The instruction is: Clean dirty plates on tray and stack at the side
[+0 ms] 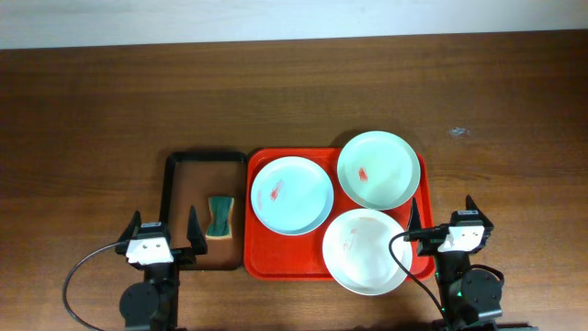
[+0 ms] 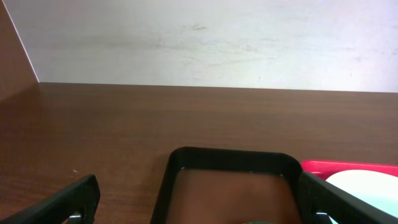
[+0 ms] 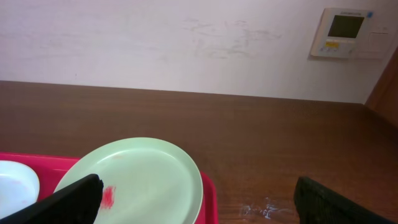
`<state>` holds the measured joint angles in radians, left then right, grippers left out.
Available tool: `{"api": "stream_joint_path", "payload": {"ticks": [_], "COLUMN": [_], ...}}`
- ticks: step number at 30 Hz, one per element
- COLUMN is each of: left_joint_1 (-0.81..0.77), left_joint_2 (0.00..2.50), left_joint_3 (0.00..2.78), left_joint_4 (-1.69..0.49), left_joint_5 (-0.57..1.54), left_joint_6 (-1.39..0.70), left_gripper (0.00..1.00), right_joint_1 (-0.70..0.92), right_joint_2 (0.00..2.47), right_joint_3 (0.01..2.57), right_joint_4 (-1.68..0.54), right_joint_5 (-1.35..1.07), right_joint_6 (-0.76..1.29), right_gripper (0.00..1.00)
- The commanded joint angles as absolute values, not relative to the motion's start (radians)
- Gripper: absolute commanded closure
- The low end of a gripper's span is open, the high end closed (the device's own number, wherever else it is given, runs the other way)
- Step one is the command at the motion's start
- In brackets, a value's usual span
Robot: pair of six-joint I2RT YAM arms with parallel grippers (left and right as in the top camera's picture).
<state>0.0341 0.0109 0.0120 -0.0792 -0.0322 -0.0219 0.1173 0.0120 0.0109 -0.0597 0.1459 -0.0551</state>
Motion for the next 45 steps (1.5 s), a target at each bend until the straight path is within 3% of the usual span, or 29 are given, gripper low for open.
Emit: {"api": "stream_joint_path", "payload": {"ticks": [1,23,26,34,36,38,42,45], "left_joint_1": [0.038,0.037,0.037,0.037,0.037,0.037,0.038,0.038], "left_joint_2": [0.007,0.007,0.007,0.007,0.007,0.007,0.049,0.322], "left_joint_3": [0.009,0.009,0.009,0.01,0.023,0.07,0.313,0.699], "left_joint_4": [-0.084,-0.084,-0.084,-0.074,-0.058,-0.066,-0.245,-0.461], "left_joint_5": [-0.014,-0.014,-0.013,0.102,0.329,0.347,0.382,0.405], "left_joint_6": [-0.006,-0.006,-0.006,-0.007,-0.044,-0.227,-0.246,-0.23], "left_gripper": [0.01,0.01,0.01,0.01,0.01,0.01,0.01,0.01], "right_joint_1": [0.11,0.11,0.11,0.111,0.111,0.11,0.111,0.111], "right_joint_2": [0.006,0.006,0.006,0.006,0.006,0.006,0.022,0.167], "right_joint_3": [0.006,0.006,0.006,0.006,0.03,0.102,0.307,0.577], "right_joint_4": [-0.067,-0.066,-0.065,-0.071,-0.072,-0.098,-0.271,-0.435], "right_joint_5": [0.166,0.166,0.079,0.033,-0.02,-0.053,-0.065,-0.103], "right_joint_6": [-0.047,-0.047,-0.04,0.017,0.017,0.035,0.046,0.093], "right_gripper": [0.01,0.01,0.02,0.02,0.02,0.02,0.02,0.02]}}
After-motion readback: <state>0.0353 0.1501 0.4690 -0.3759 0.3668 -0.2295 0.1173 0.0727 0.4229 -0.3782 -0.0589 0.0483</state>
